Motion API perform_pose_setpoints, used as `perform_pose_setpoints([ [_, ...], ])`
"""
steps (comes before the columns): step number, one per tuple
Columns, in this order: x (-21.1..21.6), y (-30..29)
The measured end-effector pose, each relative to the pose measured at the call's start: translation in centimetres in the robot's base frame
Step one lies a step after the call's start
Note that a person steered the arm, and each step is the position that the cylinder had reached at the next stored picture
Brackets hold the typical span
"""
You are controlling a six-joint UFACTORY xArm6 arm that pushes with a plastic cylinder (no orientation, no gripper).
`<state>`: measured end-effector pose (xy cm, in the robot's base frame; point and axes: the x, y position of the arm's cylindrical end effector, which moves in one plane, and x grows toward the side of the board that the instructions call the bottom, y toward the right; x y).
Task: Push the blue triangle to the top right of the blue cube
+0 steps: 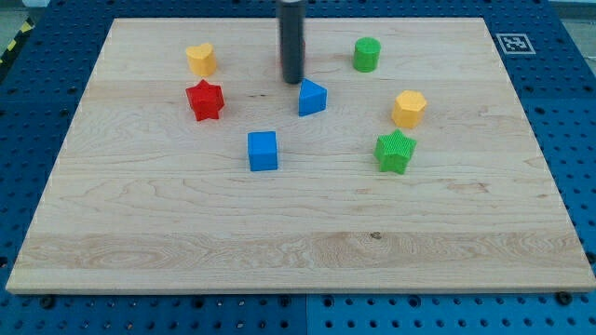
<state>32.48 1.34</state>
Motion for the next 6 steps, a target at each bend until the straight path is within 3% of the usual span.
perform_pose_setpoints([
  [1, 0.0, 3.8],
  [4, 4.7, 3.4],
  [6, 2.2, 3.1],
])
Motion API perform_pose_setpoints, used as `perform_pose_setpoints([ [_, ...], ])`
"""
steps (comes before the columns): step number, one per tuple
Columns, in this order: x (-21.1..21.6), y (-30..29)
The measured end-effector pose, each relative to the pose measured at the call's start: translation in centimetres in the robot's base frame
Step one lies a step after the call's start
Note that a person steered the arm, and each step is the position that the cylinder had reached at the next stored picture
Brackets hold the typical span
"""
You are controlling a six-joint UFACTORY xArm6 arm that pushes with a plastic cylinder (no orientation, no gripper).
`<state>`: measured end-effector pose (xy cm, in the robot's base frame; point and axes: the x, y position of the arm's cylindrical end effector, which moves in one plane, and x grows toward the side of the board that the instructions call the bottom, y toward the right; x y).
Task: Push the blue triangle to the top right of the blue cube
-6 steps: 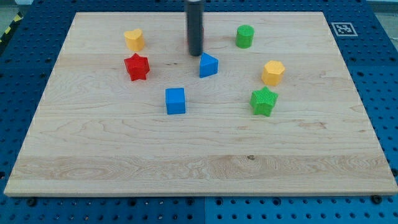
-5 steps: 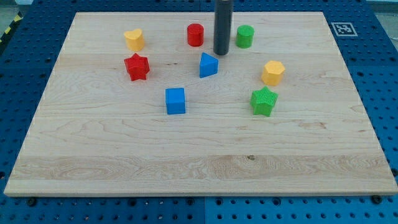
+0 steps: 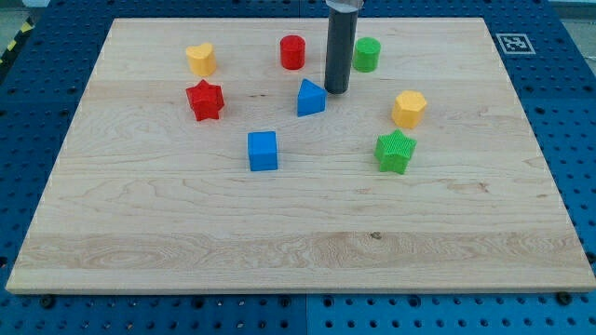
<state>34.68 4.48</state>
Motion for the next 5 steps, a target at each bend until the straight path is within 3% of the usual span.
perform_pose_setpoints([
  [5, 4.1, -3.0],
])
